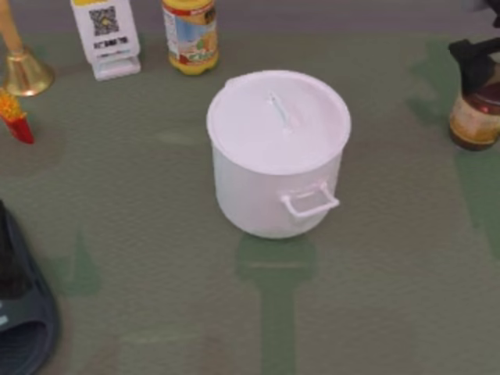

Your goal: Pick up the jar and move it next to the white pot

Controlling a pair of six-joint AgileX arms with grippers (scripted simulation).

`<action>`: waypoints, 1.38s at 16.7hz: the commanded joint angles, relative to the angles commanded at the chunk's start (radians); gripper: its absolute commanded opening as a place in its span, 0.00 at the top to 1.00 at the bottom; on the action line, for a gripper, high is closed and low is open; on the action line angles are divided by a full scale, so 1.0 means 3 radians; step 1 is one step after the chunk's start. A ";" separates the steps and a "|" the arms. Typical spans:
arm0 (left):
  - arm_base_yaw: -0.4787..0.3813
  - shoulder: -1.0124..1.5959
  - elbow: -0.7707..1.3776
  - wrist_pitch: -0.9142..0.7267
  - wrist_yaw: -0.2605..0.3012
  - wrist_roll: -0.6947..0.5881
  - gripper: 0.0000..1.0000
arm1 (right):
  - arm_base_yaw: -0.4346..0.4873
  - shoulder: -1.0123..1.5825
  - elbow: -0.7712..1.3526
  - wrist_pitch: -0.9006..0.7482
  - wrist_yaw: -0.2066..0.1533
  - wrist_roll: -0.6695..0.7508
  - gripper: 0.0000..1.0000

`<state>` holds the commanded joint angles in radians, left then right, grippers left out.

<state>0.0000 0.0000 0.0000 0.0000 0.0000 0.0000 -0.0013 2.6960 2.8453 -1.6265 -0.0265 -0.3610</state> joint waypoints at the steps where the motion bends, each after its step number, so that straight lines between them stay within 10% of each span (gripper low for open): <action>1: 0.0000 0.0000 0.0000 0.0000 0.0000 0.0000 0.00 | 0.0000 0.0000 0.0000 0.0000 0.0000 0.0000 0.00; 21: 0.0000 0.0000 0.0000 0.0000 0.0000 0.0000 0.00 | 0.0016 -0.0351 -0.1359 0.1009 -0.0004 0.0013 0.00; 23: 0.0000 0.0000 0.0000 0.0000 0.0000 0.0000 0.00 | 0.0016 -0.0351 -0.1359 0.1009 -0.0004 0.0013 0.15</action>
<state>0.0000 0.0000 0.0000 0.0000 0.0000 0.0000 0.0033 2.5908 2.4377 -1.3240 -0.0276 -0.3570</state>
